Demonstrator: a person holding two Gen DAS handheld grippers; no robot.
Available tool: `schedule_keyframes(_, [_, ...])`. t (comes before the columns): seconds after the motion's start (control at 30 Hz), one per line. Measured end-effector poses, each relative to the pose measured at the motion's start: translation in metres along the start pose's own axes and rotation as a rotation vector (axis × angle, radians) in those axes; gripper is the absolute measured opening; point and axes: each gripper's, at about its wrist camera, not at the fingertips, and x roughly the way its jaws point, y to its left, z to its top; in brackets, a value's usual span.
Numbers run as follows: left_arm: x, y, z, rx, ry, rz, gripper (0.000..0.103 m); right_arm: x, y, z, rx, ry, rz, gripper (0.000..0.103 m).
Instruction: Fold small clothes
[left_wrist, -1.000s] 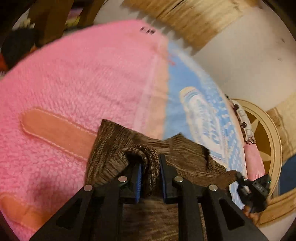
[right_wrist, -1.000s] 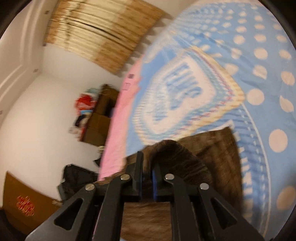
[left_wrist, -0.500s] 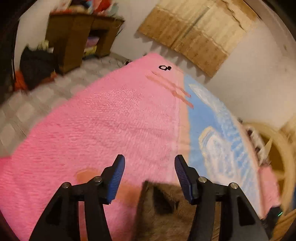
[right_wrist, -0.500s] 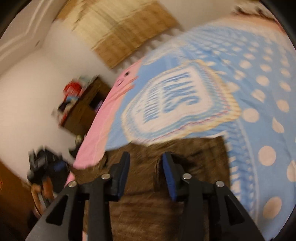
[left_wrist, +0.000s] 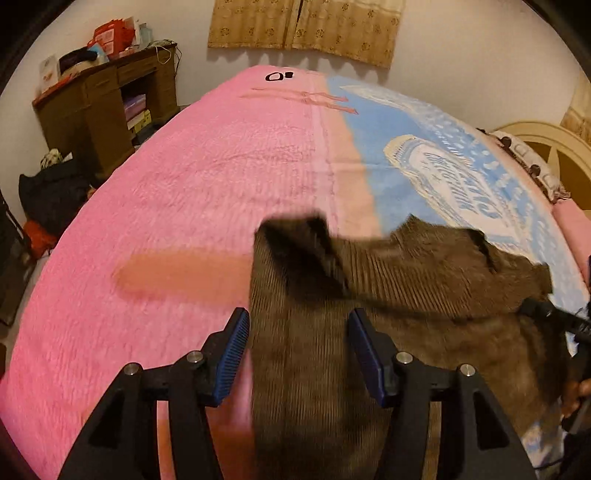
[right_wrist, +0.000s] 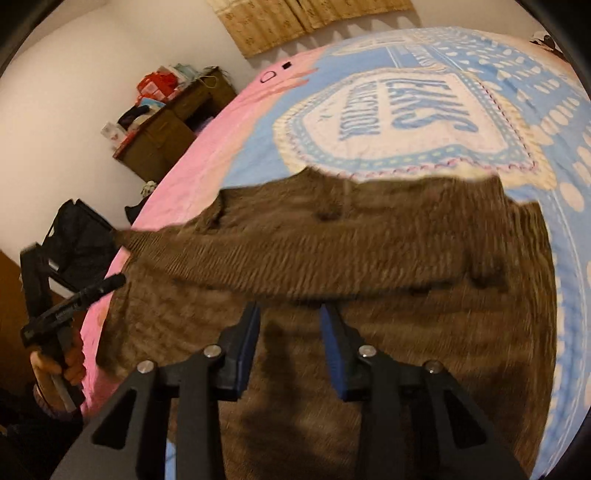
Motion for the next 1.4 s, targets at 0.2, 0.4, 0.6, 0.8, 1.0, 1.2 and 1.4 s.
schedule_keyframes(0.2, [0.016, 0.016, 0.052, -0.139, -0.077, -0.046, 0.057, -0.001, -0.036, 0.063, 0.080, -0.139, -0.090, 0.037])
schedule_keyframes(0.4, [0.006, 0.039, 0.033, -0.224, -0.056, -0.079, 0.057, -0.031, -0.060, 0.049, 0.177, -0.206, -0.095, 0.038])
schedule_keyframes(0.6, [-0.015, 0.037, -0.015, -0.193, -0.055, -0.069, 0.057, -0.093, -0.064, -0.005, 0.180, -0.346, -0.167, 0.047])
schedule_keyframes(0.8, [-0.032, 0.011, -0.031, -0.081, -0.076, -0.079, 0.057, -0.069, -0.036, -0.011, 0.051, -0.186, -0.128, 0.046])
schedule_keyframes(1.0, [0.004, -0.024, -0.016, 0.068, -0.015, -0.012, 0.057, -0.011, -0.026, 0.024, -0.009, -0.048, -0.138, 0.046])
schedule_keyframes(1.2, [0.034, -0.004, 0.032, -0.089, -0.031, -0.019, 0.057, -0.005, -0.072, 0.087, 0.137, -0.169, -0.230, 0.047])
schedule_keyframes(1.4, [0.012, 0.036, 0.014, -0.269, -0.034, -0.099, 0.057, -0.049, -0.084, 0.046, 0.147, -0.228, -0.257, 0.047])
